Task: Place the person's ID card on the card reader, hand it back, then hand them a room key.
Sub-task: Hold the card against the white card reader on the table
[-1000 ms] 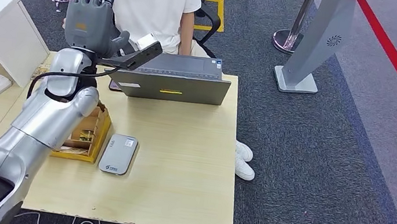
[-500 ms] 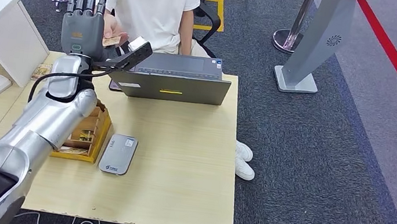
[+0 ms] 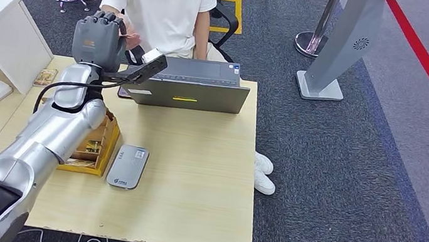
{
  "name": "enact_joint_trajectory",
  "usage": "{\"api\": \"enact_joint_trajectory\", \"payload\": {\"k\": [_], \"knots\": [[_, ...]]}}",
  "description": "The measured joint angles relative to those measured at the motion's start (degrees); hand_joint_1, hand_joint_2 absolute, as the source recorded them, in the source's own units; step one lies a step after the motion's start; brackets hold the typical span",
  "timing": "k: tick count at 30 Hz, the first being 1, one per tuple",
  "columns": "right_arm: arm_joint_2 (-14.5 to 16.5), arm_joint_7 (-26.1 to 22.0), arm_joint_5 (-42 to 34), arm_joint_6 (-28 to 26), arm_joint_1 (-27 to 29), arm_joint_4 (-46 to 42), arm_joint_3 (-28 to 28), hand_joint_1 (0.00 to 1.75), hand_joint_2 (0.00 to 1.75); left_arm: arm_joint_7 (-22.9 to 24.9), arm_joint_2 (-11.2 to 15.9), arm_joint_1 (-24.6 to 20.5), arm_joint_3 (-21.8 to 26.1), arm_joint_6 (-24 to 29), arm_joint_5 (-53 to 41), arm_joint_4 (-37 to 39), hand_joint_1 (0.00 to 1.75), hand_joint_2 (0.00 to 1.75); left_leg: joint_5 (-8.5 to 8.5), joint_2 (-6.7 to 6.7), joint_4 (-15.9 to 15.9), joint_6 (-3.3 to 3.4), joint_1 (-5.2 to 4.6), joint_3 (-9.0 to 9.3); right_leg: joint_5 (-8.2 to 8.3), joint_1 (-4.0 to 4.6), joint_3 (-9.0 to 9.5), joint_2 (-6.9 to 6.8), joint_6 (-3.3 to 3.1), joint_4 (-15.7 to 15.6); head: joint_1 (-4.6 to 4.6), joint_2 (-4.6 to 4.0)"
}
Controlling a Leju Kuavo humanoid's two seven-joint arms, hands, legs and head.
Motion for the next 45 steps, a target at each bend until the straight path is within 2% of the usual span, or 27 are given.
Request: {"api": "enact_joint_trajectory", "payload": {"k": [12, 18, 22, 25, 29, 35, 40, 43, 45], "knots": [[0.0, 0.1, -0.1, -0.2, 0.0, 0.0, 0.0, 0.0, 0.0, -1.6, -0.6, -0.6, 0.4, -3.4, 0.7, 0.8, 1.75, 1.75, 0.0, -0.01, 0.0, 0.0, 0.0, 0.0, 0.0, 0.0, 0.0, -0.01, 0.0, 0.0, 0.0, 0.0], [0.0, 0.4, -0.4, 0.0, 0.0, 0.0, 0.1, 0.0, 0.0, -4.5, -2.0, 0.5, 0.4, 2.2, 0.6, 0.0, 1.75, 1.75, 0.0, -0.01, 0.0, 0.0, -0.02, 0.0, 0.0, 0.0, 0.0, -0.02, 0.0, 0.0, 0.01, 0.0], [0.0, 0.8, -1.1, -0.5, 0.0, 0.0, 0.1, 0.0, 0.0, -6.3, -2.7, 4.1, 0.4, 3.1, 1.3, -5.5, 1.75, 1.75, -0.01, 0.0, 0.0, 0.01, -0.03, -0.01, 0.0, -0.01, 0.01, 0.0, 0.0, 0.0, -0.01, 0.0], [0.0, 1.5, -2.1, -1.8, 0.1, 0.0, 0.1, 0.0, 0.0, -8.2, -2.3, 10.0, -0.1, 2.2, 3.0, -16.4, 1.75, 1.75, -0.03, 0.02, 0.0, 0.03, -0.03, -0.02, -0.01, -0.02, 0.0, 0.01, 0.01, 0.0, -0.01, 0.0], [0.0, 1.9, -3.0, -2.6, 0.2, 0.0, 0.0, 0.0, 0.0, -9.1, -0.2, 19.4, -1.7, 1.7, 3.9, -33.2, 1.75, 1.75, -0.1, 0.06, 0.0, 0.09, -0.02, -0.04, -0.04, -0.01, -0.03, 0.07, 0.02, -0.1, 0.02, 0.0], [0.0, 2.9, -3.7, -3.6, 0.3, 0.0, 0.1, 0.0, 0.0, -12.0, 4.7, 29.4, -3.4, 1.9, 7.2, -48.7, 1.75, 1.75, -0.1, 0.07, 0.0, 0.08, -0.01, -0.04, -0.07, -0.01, -0.03, 0.06, 0.02, -0.1, 0.05, 0.0], [0.1, 2.5, -4.7, -4.0, 0.4, 0.0, 0.0, 0.0, 0.0, -13.1, 9.5, 35.3, -4.0, -0.1, 8.8, -54.0, 1.75, 1.75, -0.09, 0.05, 0.0, 0.08, 0.0, -0.04, -0.06, 0.0, -0.02, 0.02, 0.02, -0.1, 0.06, 0.0], [0.2, 2.0, -5.2, -3.9, 0.4, 0.0, 0.0, 0.0, 0.0, -11.8, 11.1, 36.3, -4.1, -2.9, 8.1, -54.5, 1.75, 1.75, -0.08, 0.03, 0.0, 0.1, -0.01, -0.04, -0.06, 0.0, -0.01, -0.01, 0.03, -0.1, 0.08, 0.0], [0.2, 1.7, -5.9, -2.9, 0.4, 0.0, -0.1, 0.0, 0.0, -9.1, 11.8, 35.8, -4.0, -5.8, 6.1, -53.2, 1.75, 1.75, -0.07, 0.02, 0.0, 0.11, -0.02, -0.04, -0.04, 0.0, -0.01, -0.02, 0.05, -0.1, 0.09, 0.0]]}}
